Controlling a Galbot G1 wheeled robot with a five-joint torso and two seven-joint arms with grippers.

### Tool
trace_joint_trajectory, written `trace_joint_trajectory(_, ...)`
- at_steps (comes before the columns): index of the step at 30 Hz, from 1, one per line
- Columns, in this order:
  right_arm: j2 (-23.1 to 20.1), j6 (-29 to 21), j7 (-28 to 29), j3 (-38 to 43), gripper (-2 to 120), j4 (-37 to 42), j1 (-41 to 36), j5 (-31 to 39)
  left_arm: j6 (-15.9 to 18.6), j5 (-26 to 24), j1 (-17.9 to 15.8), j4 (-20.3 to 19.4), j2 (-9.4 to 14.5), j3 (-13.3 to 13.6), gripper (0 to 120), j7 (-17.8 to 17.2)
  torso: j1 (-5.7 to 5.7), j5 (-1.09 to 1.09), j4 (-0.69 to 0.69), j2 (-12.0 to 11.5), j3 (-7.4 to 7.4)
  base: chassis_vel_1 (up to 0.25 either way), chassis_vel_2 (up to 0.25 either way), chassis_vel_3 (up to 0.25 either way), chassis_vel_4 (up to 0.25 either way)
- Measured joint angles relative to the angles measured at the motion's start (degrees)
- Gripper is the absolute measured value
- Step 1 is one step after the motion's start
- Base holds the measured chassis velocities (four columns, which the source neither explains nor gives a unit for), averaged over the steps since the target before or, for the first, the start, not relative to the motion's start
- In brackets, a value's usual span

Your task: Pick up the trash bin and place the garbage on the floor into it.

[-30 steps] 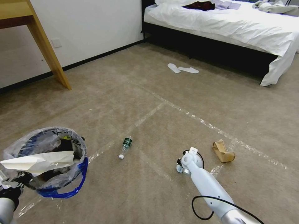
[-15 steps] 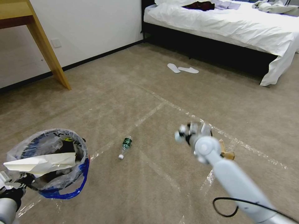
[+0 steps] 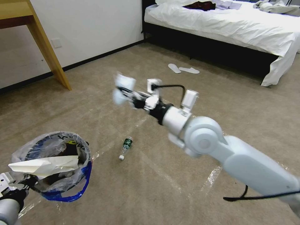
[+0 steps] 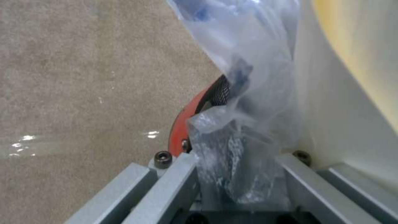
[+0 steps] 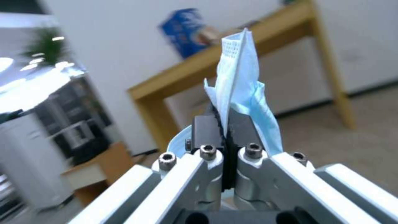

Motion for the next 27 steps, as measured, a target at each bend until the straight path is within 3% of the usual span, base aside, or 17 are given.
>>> trace_joint_trajectory(7, 2.3, 2.1, -5.4, -12.1, 0, -5.4, 9.2, -7.1, 0.1, 0.4, -0.1, -0.1, 0.0, 0.5, 0, 0.0, 0.01, 0.01, -0.01, 0.0, 0.01, 0.000, 0.000, 0.000, 0.000)
trace_joint_trajectory(11, 3.8, 1.3, -5.6, -17.7, 0, -6.6, 14.5, -8.9, 0.1, 0.6, -0.2, -0.1, 0.1, 0.7, 0, 0.0, 0.00, 0.00, -0.01, 0.0, 0.00, 0.000, 0.000, 0.000, 0.000)
trace_joint_trajectory(14, 7.8, -1.4, -5.1, -24.7, 0, -7.7, 21.7, -9.8, 0.2, 0.7, -0.3, -0.2, 0.3, 0.7, 0, 0.0, 0.01, 0.00, -0.01, 0.0, 0.00, 0.000, 0.000, 0.000, 0.000)
trace_joint_trajectory(20, 13.7, -4.1, -3.4, -29.6, 0, -9.4, 27.3, -9.2, 0.2, 0.7, -0.2, -0.6, 0.3, 0.7, 0, 0.1, 0.00, -0.01, 0.00, 0.0, 0.00, 0.000, 0.000, 0.000, 0.000)
trace_joint_trajectory(27, 16.4, -6.9, -1.2, -32.2, 0, -9.7, 29.3, -7.9, 0.2, 0.6, -0.3, -0.6, 0.6, 0.5, 0, 0.2, 0.01, 0.00, -0.01, 0.0, 0.00, 0.000, 0.000, 0.000, 0.000)
